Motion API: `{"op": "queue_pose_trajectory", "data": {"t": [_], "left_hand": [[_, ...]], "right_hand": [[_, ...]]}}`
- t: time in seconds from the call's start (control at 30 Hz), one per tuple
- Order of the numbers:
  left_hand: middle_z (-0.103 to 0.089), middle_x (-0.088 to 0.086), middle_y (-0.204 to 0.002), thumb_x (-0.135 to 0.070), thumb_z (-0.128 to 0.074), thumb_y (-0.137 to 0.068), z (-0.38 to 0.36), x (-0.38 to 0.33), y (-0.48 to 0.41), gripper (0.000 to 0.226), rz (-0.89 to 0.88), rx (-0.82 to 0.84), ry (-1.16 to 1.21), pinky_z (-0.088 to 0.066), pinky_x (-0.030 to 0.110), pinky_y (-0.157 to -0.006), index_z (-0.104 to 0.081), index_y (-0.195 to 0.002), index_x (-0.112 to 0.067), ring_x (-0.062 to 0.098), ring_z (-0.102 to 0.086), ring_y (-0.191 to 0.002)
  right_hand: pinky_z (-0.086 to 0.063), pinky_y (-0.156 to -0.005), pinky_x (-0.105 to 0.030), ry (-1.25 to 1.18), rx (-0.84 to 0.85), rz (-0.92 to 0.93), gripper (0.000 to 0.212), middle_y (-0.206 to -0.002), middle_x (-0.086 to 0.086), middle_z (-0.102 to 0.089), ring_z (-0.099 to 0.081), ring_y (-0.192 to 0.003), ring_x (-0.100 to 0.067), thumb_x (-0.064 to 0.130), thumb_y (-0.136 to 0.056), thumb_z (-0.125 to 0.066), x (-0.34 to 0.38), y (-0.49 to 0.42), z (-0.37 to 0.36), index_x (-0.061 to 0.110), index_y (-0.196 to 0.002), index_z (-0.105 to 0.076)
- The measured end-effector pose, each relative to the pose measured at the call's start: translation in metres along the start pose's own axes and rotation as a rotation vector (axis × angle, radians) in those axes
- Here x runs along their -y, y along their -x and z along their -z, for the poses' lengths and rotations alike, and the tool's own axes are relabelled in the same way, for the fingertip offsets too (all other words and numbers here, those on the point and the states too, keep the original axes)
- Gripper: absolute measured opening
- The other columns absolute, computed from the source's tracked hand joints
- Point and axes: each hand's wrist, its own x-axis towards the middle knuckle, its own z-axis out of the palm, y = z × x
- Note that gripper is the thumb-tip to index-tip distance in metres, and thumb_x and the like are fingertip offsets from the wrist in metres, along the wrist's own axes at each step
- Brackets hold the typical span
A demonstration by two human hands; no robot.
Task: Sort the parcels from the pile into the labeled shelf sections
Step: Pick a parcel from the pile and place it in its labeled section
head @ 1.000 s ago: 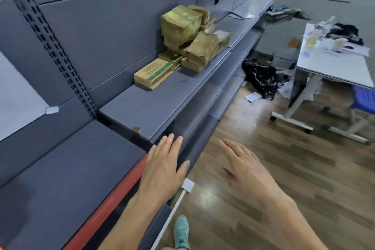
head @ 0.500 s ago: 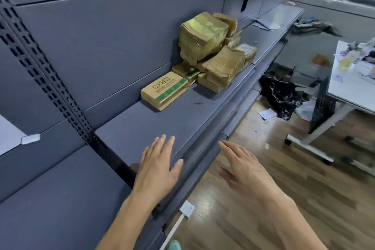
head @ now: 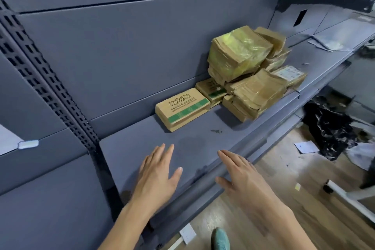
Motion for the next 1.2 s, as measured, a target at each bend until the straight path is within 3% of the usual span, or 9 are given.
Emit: {"op": "queue_pose_trajectory", "data": {"t": [0.33, 0.57, 0.87, 1.2], "left_hand": [[-0.001, -0.006, -0.173, -0.051, -0.04, -0.106, -0.032, -0.064, -0.038, 0.072, 0.314, -0.125, 0.036, -0.006, 0.035, -0.127, -0.004, -0.165, -0.03, 0.013, 0.001, -0.159], [-0.005, -0.006, -0.173, -0.051, -0.04, -0.106, -0.032, -0.058, -0.033, 0.072, 0.486, -0.153, 0.043, -0.006, 0.035, -0.127, -0.004, -0.165, -0.031, 0.013, -0.002, -0.159], [-0.01, -0.005, -0.173, -0.048, -0.043, -0.107, -0.021, -0.036, -0.06, 0.072, 0.421, -0.177, 0.055, -0.008, 0.033, -0.127, -0.009, -0.165, -0.025, 0.013, -0.008, -0.158], [-0.017, -0.002, -0.171, -0.051, -0.044, -0.105, -0.019, -0.029, -0.105, 0.077, 0.422, -0.143, 0.127, -0.019, 0.032, -0.123, -0.007, -0.165, -0.02, 0.017, -0.018, -0.156]], "right_hand": [[-0.025, -0.119, -0.031, 0.018, 0.152, 0.267, 0.07, -0.163, 0.007, -0.03, -0.027, -0.149, -0.015, 0.049, -0.1, -0.052, -0.084, -0.113, 0.033, 0.022, -0.159, -0.025], [-0.021, -0.12, -0.029, 0.003, 0.225, 0.336, 0.071, -0.165, 0.004, -0.026, -0.026, -0.15, -0.017, 0.051, -0.101, -0.049, -0.083, -0.149, 0.025, 0.02, -0.16, -0.023], [-0.023, -0.12, -0.031, 0.052, 0.203, 0.303, 0.07, -0.164, 0.003, -0.029, -0.028, -0.149, -0.019, 0.049, -0.101, -0.05, -0.072, -0.166, 0.028, 0.019, -0.159, -0.025], [-0.042, -0.107, -0.036, -0.038, 0.086, 0.158, 0.06, -0.151, -0.001, -0.048, -0.041, -0.14, -0.023, 0.043, -0.102, -0.051, -0.07, -0.178, 0.028, 0.016, -0.154, -0.038]]}}
